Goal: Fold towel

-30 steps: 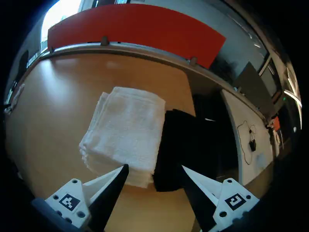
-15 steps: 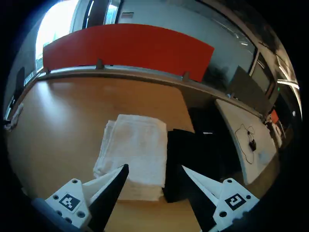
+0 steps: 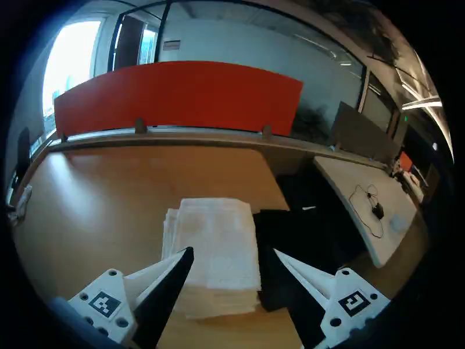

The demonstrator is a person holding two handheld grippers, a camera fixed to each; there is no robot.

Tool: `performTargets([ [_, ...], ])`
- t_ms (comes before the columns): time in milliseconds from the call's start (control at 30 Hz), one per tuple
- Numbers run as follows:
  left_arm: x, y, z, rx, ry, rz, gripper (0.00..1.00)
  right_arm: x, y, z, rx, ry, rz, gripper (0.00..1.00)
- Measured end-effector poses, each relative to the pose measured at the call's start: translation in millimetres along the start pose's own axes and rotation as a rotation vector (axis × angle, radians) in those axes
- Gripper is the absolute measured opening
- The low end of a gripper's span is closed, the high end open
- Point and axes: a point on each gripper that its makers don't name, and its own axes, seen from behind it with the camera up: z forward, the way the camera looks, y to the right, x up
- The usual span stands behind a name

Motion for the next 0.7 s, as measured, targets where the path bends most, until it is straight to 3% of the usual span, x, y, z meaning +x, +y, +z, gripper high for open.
performTargets([
  [500,12,0.0,-2.0,0.004,0.030,0.003,0.96,75,-8,-29.8,-0.060,0.334,0.101,0.97],
  [700,21,0.7,-2.6,0.005,0.060,0.005,0.96,91,-16,-39.7,-0.048,0.410,0.114,0.98],
])
